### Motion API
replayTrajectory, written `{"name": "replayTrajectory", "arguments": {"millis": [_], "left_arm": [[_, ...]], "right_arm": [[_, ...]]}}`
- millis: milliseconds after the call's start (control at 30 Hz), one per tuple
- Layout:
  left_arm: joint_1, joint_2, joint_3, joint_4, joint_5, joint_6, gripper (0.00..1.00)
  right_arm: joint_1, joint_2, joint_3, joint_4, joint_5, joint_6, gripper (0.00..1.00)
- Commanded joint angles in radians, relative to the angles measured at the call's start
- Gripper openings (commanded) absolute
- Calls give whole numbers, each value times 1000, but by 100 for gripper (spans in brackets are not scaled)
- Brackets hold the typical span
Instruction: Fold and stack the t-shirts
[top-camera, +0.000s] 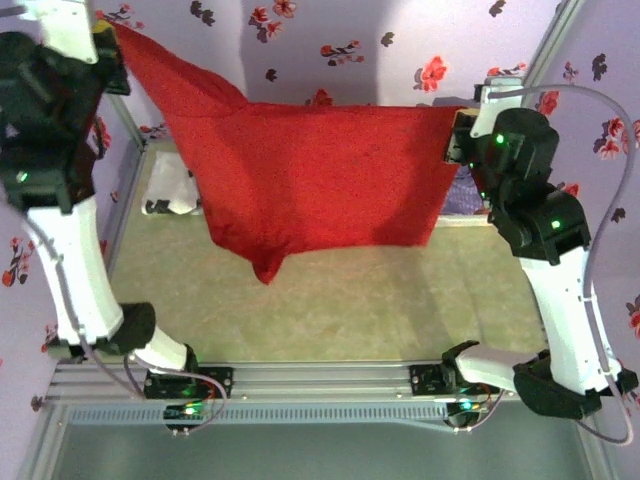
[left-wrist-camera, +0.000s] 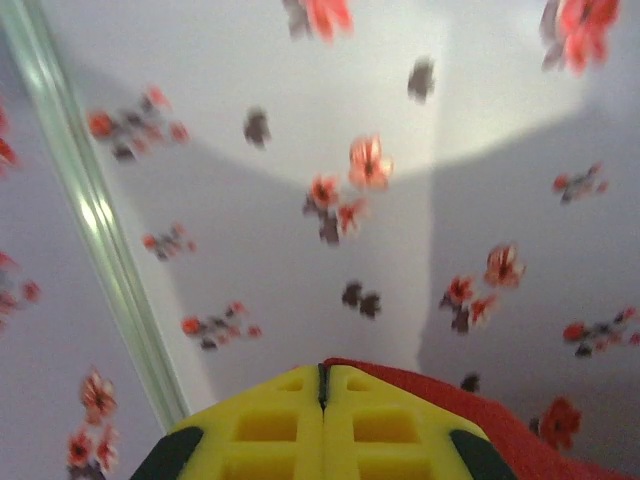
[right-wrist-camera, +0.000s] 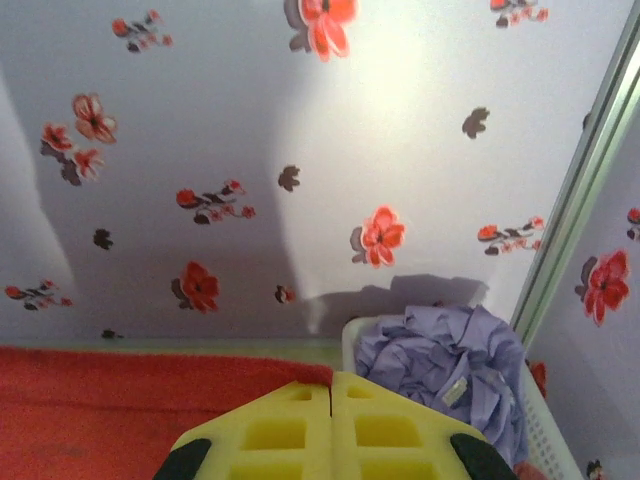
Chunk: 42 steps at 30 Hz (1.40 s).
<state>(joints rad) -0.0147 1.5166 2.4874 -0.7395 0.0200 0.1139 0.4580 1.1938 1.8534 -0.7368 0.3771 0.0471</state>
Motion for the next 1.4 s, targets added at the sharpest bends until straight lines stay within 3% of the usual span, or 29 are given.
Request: {"name": "replayTrajectory", "arguments": {"millis": [0,133,433,833,1133,1367], "left_arm": [[5,-58,-24,52,-23,28,0],[5,-227,-192,216,-58,46,0],[6,-283,-39,81,-69,47,0],[6,-274,100,133,-86,64,0],[5,-150,120,131,-34,67,0],[5,74,150,152,19,54,0]], "right_arm": [[31,-8,58,-18,-37,-43,0],[47,-65,62,14,-37,-68,0],[51,-159,124,-2,-234,-75,0],[47,-221,200,18,-260,-47,0],[45,-168,199,34,-219,-67,0],[44,-74,96,98,-78,-130,0]]}}
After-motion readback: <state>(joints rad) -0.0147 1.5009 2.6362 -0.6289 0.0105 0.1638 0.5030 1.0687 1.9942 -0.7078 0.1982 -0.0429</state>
